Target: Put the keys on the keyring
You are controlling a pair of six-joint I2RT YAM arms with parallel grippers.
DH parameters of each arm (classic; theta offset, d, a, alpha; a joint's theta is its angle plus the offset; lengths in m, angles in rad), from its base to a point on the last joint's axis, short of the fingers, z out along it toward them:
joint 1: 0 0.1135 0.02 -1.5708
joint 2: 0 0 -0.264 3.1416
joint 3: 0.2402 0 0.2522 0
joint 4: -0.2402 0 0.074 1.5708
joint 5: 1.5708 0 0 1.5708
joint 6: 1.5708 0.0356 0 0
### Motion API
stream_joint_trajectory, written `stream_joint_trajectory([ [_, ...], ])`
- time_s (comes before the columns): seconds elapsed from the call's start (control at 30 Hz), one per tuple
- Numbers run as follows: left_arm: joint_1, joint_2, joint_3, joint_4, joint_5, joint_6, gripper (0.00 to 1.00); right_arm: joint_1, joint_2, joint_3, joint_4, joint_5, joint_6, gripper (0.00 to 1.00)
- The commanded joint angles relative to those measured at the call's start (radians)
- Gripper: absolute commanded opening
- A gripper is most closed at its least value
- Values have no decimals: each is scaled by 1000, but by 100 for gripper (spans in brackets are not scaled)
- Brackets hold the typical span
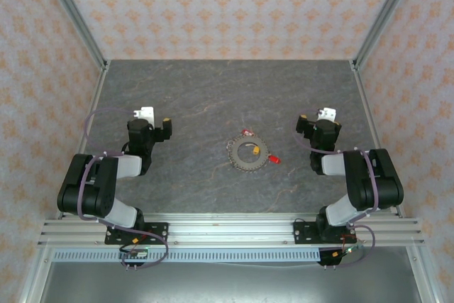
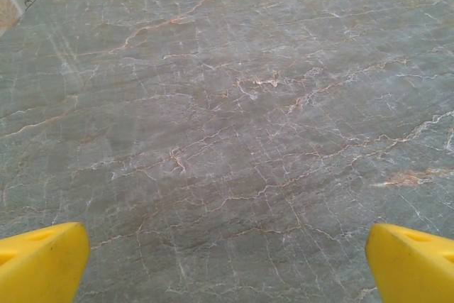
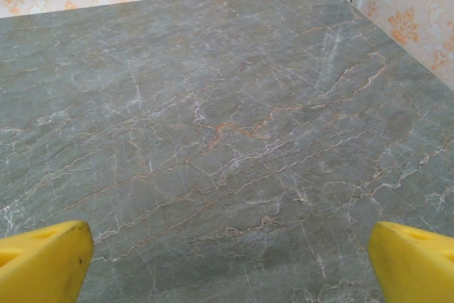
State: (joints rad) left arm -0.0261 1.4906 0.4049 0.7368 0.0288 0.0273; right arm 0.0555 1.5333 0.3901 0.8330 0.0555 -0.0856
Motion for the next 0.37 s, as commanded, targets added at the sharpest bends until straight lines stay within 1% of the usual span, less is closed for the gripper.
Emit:
stream_joint_trajectory([
  [0.0, 4, 5, 14, 18, -10, 3, 100, -2, -7, 3, 2, 3, 10, 99],
  [0.03, 3, 6, 19, 8, -35, -6, 100, -2, -8, 2, 2, 3, 10, 99],
  [0.1, 1, 7, 21, 7, -51, -10, 100, -2, -7, 3, 0, 2, 10, 99],
  [0.33, -1, 7, 22, 6, -56, -10, 100, -4, -6, 6, -6, -5, 12, 99],
])
